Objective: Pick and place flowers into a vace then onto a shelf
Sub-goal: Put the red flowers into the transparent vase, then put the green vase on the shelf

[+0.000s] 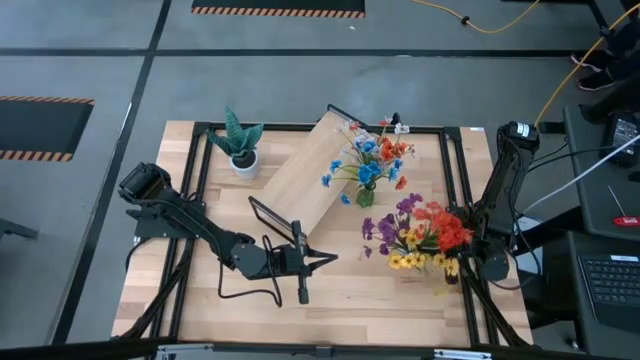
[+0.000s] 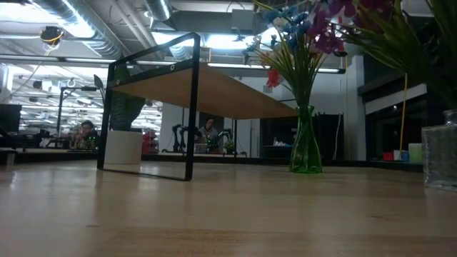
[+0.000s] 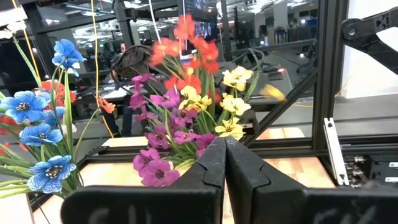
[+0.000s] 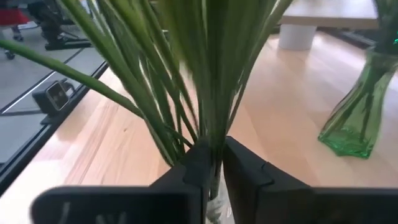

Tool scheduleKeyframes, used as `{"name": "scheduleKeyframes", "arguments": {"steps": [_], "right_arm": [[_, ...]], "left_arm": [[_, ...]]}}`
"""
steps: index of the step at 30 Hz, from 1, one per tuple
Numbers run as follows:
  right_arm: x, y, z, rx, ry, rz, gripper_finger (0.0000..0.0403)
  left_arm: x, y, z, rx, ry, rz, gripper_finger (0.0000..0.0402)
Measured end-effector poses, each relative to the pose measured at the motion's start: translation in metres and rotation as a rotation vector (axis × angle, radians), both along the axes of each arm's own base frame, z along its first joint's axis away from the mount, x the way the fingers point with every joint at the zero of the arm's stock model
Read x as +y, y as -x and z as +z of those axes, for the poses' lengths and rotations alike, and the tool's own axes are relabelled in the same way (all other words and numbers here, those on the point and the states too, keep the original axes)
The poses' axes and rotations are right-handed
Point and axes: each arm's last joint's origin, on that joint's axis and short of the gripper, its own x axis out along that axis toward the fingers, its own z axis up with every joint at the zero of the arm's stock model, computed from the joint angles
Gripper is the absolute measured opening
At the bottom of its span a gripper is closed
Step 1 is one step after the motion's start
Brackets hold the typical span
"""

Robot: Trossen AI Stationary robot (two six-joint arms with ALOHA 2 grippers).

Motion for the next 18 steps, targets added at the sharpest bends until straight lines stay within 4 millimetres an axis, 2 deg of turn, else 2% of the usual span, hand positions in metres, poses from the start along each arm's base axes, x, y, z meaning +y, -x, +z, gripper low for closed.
{"name": "scheduleKeyframes", "arguments": {"steps": [12, 18], "right_arm": [[0.004, 0.001, -0.001, 0.114, -0.04, 0.135, 0.0119], [0.008, 0.003, 0.016, 0.218, -0.019, 0.256, 0.0141]], "left_arm": [[0.0, 0.0, 0.0, 0.0, 0.0, -0.001, 0.0002], [0.0, 0.0, 0.0, 0.0, 0.001, -0.001, 0.0004]]}}
